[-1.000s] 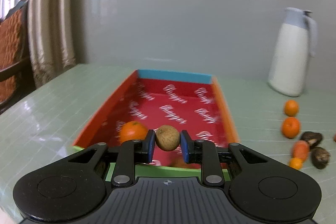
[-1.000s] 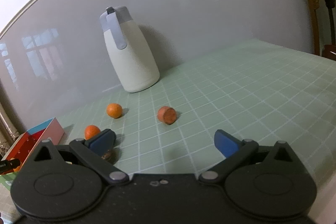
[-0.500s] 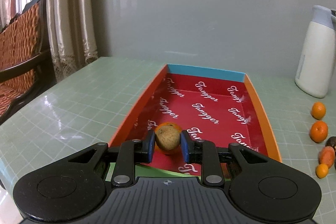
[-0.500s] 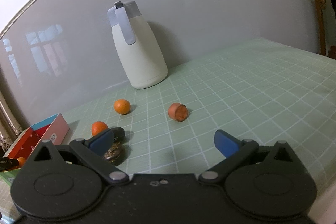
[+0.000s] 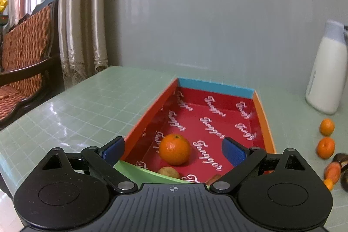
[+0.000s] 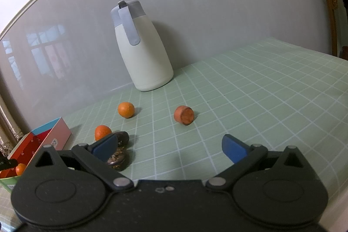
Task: Organize fruits
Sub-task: 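Withdraw the left tool from the box while the right tool approaches the chestnuts, then close the right tool on the dark chestnut and carry it over the box, then open the right tool to drop the chestnut into the box and withdraw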
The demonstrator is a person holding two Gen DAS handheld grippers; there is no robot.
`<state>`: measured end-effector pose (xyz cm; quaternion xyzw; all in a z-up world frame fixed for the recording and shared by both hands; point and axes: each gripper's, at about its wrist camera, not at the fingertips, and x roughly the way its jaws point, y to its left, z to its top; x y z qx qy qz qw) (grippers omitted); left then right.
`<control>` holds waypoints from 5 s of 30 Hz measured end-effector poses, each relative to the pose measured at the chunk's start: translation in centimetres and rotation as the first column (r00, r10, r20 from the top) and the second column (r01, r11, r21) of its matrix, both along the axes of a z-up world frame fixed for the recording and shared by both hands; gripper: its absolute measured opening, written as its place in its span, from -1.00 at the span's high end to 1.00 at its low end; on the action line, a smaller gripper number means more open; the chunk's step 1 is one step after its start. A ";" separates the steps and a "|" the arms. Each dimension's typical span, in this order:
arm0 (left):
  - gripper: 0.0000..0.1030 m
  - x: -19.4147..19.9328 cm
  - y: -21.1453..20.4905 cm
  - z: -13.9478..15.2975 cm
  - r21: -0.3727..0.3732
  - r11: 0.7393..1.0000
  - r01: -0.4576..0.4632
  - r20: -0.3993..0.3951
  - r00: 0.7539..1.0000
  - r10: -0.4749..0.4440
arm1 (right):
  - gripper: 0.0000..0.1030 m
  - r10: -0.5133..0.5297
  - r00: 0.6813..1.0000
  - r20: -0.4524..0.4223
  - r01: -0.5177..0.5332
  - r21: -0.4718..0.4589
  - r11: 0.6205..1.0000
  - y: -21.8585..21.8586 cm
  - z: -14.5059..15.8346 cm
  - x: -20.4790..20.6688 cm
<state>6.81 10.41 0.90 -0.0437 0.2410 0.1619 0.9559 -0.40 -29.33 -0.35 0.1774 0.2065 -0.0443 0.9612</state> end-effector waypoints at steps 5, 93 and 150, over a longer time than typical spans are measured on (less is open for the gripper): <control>-0.85 -1.4 -0.6 0.8 -0.006 0.999 0.052 0.031 0.998 -0.052 | -0.99 0.006 1.000 -0.004 -0.006 -0.007 1.000 0.2 0.0 0.1; -0.87 -8.0 3.9 -4.1 -0.037 0.999 -0.011 -0.065 0.998 0.009 | 0.21 0.286 0.957 -0.047 -0.289 -0.139 0.947 12.5 1.1 5.6; -0.87 -10.6 9.6 -4.7 -0.095 0.986 -0.139 -0.049 0.990 0.134 | -0.70 0.541 0.838 -0.067 -0.544 -0.179 0.820 26.9 3.3 7.3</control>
